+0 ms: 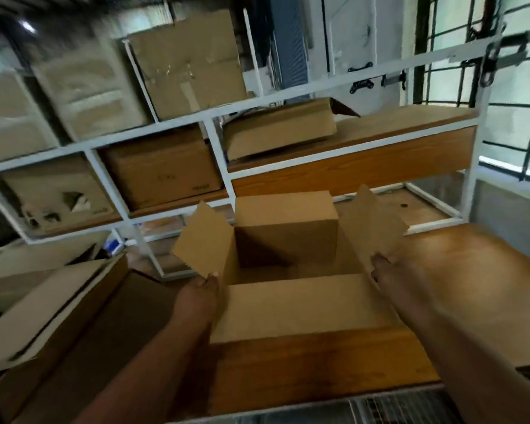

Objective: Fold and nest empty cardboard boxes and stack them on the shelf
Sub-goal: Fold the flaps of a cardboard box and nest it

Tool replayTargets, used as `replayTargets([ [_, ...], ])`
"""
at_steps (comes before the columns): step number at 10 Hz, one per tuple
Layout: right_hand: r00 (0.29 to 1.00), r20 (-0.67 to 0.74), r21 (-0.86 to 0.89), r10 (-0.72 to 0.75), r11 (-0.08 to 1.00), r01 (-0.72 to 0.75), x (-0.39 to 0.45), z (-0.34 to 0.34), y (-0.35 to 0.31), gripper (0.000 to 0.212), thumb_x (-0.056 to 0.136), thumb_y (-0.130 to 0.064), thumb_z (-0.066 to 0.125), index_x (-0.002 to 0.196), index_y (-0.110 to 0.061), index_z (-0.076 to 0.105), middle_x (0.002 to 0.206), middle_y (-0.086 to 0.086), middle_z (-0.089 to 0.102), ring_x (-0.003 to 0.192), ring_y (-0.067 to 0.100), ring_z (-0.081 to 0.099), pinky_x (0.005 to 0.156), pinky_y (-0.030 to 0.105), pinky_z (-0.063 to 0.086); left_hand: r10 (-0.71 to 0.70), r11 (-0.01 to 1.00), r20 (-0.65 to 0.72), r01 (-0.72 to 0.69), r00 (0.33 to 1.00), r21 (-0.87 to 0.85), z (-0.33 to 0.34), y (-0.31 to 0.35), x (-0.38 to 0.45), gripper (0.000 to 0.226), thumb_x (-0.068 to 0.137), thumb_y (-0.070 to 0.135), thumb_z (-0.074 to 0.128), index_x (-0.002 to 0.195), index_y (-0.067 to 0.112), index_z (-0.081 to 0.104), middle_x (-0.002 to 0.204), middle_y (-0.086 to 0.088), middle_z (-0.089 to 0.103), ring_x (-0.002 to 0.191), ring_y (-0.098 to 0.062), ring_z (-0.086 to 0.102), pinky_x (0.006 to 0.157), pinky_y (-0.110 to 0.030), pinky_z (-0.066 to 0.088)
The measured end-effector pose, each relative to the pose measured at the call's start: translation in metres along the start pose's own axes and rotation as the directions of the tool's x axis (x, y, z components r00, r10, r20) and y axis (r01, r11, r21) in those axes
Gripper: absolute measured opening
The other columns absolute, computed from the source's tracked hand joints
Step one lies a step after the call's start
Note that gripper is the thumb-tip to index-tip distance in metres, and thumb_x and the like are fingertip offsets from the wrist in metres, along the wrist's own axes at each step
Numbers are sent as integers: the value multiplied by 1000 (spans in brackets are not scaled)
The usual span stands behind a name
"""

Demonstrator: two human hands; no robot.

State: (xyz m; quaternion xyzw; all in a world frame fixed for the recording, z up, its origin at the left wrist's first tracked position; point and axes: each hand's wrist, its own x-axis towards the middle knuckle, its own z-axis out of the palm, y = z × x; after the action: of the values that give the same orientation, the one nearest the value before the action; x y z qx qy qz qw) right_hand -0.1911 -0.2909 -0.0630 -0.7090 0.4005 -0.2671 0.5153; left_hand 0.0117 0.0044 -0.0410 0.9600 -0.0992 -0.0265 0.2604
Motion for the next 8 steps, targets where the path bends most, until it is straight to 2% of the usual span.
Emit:
replayTargets([
  [1,996,27,38,-87,996,85,-10,3,-31,34,110,-31,57,95,-9,78,85,3,69,93,33,69,67,33,46,75,985,-51,-66,996,159,-64,5,-10,47,118,23,31,159,3,41,151,-21,56,135,-36,57,84,-12,47],
  [2,980,28,46,-198,979,196,-35,10,-81,37,113,-31,52,92,-11,75,91,8,71,86,24,66,65,33,42,171,945,-128,-126,977,304,-121,2,-11,40,116,22,42,149,3,53,145,-22,61,129,-38,62,79,-13,49],
  [3,957,-6,32,-289,957,289,-61,24,-122,35,113,-35,51,91,-17,71,93,4,70,80,14,62,60,28,37,264,899,-192,-168,945,405,-187,-13,-11,43,117,25,37,157,13,47,148,-15,62,132,-32,62,106,-39,52],
  [4,943,-25,138,-332,933,333,-102,53,-169,35,110,-35,56,88,-15,73,87,5,73,81,19,66,61,29,38,226,936,-249,-140,942,322,-241,-46,-13,39,117,25,38,146,9,59,141,-18,64,128,-34,63,102,-40,50],
  [5,916,-35,117,-400,909,401,-144,86,-207,39,110,-36,56,84,-13,75,82,7,73,78,22,69,61,31,40,233,939,-289,-137,929,314,-284,-94,-6,34,115,14,44,139,-1,62,137,-26,64,127,-43,59,93,-38,43],
  [6,897,-46,115,-439,890,441,-196,148,-243,41,108,-36,58,83,-10,76,82,10,75,78,26,69,64,33,45,320,903,-305,-191,897,386,-339,-170,9,34,117,20,40,135,4,64,128,-23,68,117,-40,65,89,-41,46],
  [7,872,-45,130,-487,863,489,-249,224,-273,39,108,-34,59,84,-9,76,82,9,75,77,25,70,62,30,43,398,861,-312,-234,863,453,-393,-251,27,34,117,25,37,139,13,60,121,-15,69,110,-29,68,91,-39,54],
  [8,873,-36,144,-486,862,485,-295,303,-299,35,109,-34,58,88,-12,76,83,6,75,77,20,69,61,29,41,381,889,-333,-244,862,387,-437,-331,55,34,116,24,39,142,14,58,122,-16,70,112,-32,68,97,-45,57],
])
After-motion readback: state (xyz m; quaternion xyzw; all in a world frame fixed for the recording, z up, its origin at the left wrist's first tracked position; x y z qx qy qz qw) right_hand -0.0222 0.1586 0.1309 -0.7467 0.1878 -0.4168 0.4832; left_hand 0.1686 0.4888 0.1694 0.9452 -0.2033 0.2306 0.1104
